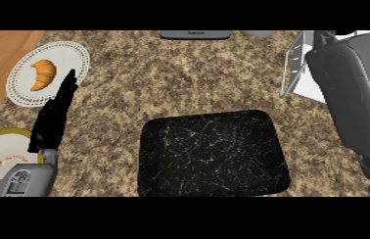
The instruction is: Pick the can from the tray and place it in the tiered basket
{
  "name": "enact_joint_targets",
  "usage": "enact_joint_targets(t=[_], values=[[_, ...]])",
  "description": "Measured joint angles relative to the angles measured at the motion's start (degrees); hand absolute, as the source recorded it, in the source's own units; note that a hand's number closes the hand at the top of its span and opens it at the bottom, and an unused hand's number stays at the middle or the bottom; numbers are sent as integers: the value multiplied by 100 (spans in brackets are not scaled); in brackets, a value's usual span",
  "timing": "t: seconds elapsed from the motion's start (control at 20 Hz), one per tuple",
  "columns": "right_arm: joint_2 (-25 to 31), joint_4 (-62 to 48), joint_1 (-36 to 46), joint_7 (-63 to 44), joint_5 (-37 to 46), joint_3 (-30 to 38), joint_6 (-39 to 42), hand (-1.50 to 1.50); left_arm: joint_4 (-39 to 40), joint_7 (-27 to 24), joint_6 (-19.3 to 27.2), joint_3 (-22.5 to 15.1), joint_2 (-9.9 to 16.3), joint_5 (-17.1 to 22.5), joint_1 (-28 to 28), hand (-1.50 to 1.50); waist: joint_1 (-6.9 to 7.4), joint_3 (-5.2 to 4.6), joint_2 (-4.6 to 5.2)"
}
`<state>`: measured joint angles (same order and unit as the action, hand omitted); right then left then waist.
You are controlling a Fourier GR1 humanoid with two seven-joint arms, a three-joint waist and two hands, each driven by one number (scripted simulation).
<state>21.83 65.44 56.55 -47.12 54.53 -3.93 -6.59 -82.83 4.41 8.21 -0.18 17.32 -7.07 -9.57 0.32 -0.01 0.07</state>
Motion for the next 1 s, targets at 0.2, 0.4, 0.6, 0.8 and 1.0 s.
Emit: enact_joint_targets(t=[0.2, 0.4, 0.6, 0.8, 1.0], values=[[386, -501, 48, 221, 346, -23, 93, 150, 16, -61, -105, 87, 81, 28, 39, 0, 22, -2, 8], [715, -1030, 124, 283, 778, -118, 200, 150, -39, -18, -143, 70, 57, 10, 55, 0, 43, -2, 13], [1156, -1619, 133, 788, 869, 95, 83, 150, -53, 70, -158, 83, 8, -3, -23, 0, 44, 1, 19], [1443, -1985, 91, 1439, 774, 331, 25, 150, -118, 82, -172, 114, -24, -43, 27, 0, 37, 1, 14], [1558, -2492, 38, 2128, 559, 602, -99, 150, -128, 38, -199, 144, -48, -71, 36, 0, 47, 3, 19]])
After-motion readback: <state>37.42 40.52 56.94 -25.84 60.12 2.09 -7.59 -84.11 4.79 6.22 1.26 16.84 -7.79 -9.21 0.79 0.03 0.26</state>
